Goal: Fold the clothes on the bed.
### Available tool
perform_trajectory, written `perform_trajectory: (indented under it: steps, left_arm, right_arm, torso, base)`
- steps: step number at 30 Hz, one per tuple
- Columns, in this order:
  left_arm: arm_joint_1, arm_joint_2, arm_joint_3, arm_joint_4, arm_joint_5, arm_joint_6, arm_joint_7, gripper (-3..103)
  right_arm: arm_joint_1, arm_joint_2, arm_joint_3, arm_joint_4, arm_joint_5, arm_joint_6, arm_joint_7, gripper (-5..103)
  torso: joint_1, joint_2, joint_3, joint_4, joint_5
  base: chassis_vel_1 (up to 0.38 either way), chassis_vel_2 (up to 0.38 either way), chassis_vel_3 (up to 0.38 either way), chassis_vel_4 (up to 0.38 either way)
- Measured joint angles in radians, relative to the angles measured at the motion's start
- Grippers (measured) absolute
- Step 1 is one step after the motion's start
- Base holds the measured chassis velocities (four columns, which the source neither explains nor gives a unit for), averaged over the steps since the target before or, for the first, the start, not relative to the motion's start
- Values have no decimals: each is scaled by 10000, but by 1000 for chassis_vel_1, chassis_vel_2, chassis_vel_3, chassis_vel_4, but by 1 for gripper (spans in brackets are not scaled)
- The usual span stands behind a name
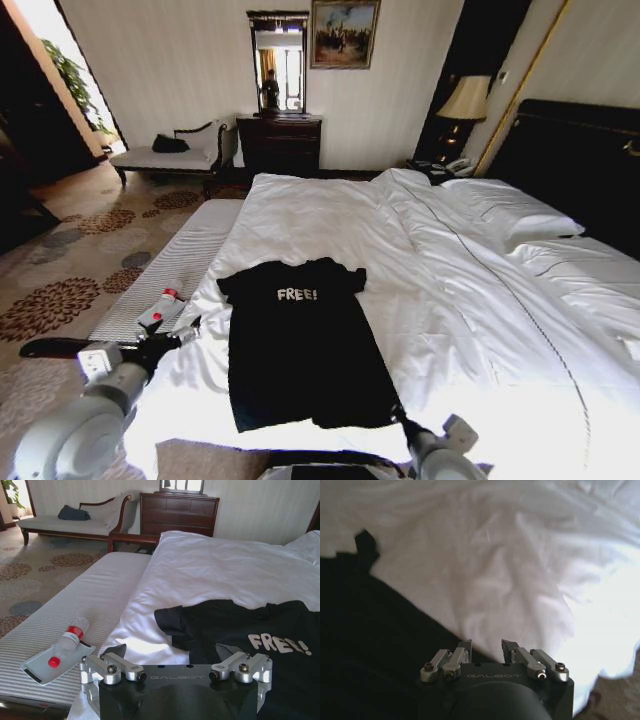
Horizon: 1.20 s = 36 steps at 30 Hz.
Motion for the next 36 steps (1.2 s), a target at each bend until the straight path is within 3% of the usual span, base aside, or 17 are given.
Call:
perform_trajectory:
  steps: [5, 7, 9, 10, 12, 14, 15, 16, 17, 18, 22, 28, 36]
  left_arm:
    - [-228, -249, -366, -178, -382, -55, -17, 100]
    - [-354, -489, -849, -529, -989, -123, -191, 100]
    - [-369, -545, -954, -602, -1092, -151, -216, 100]
    - [-436, -713, -1292, -713, -1287, -322, -257, 100]
    - [-676, -906, -1745, -754, -1674, -686, -150, 100]
    - [-906, -1016, -2169, -757, -2234, -900, 17, 100]
    - [-906, -1016, -2169, -757, -2234, -900, 17, 100]
    - [-1015, -1057, -2481, -760, -2538, -1041, 157, 100]
    - [-1051, -1064, -2652, -771, -2612, -1129, 270, 100]
    - [-1051, -1064, -2652, -771, -2612, -1129, 270, 100]
    - [-1297, -972, -2935, -768, -2393, -1300, 433, 100]
    - [-1844, -1109, -2996, -769, -2504, -1354, 419, 100]
    - [-2213, -1006, -3075, -767, -2799, -1240, 282, 100]
  right_arm:
    - [1086, -334, 530, -11, 70, -369, -67, 51]
    - [2427, -718, 900, -707, 1173, -621, -552, 61]
    - [2737, -825, 982, -900, 1543, -703, -759, 61]
    - [3677, -1227, 1141, -1612, 2670, -1103, -1744, 67]
    - [4844, -1713, 885, -2849, 3294, -1545, -3053, 78]
    - [5799, -1986, 439, -4022, 3331, -1647, -4047, 84]
    - [5799, -1986, 439, -4022, 3331, -1647, -4047, 84]
    - [6555, -2082, 133, -5000, 3193, -1647, -4731, 94]
    - [7023, -2093, -42, -5572, 3115, -1619, -5107, 94]
    - [7023, -2093, -42, -5572, 3115, -1619, -5107, 94]
    - [8765, -2036, -553, -7952, 2753, -1099, -6418, 100]
    - [9928, -1721, -779, -10140, 2428, -587, -6961, 100]
    - [10307, -1216, -941, -10753, 2713, -656, -6673, 100]
  torso:
    - [0, 1, -1, -3, -3]
    - [0, 0, 0, 1, 5]
    - [0, 0, -1, 4, 6]
    - [0, -1, 1, 7, 5]
    - [1, -1, 0, 4, 3]
    - [2, -2, 2, 0, 3]
    - [2, -2, 2, 0, 3]
    - [1, -3, 1, 2, 2]
    - [1, -3, 2, 4, 1]
    - [1, -3, 2, 4, 1]
    - [2, -3, 2, 0, 2]
    - [2, -3, 1, 1, 1]
    - [2, 0, -1, -2, 1]
  base:
    - [0, 0, 0, 0]
    - [0, 0, 0, 0]
    - [0, 0, 0, 0]
    - [0, 0, 0, 0]
    - [0, 0, 0, 0]
    - [0, 0, 0, 0]
    - [0, 0, 0, 0]
    - [0, 0, 0, 0]
    - [0, 0, 0, 0]
    - [0, 0, 0, 0]
    - [0, 0, 0, 0]
    - [0, 0, 0, 0]
    - [0, 0, 0, 0]
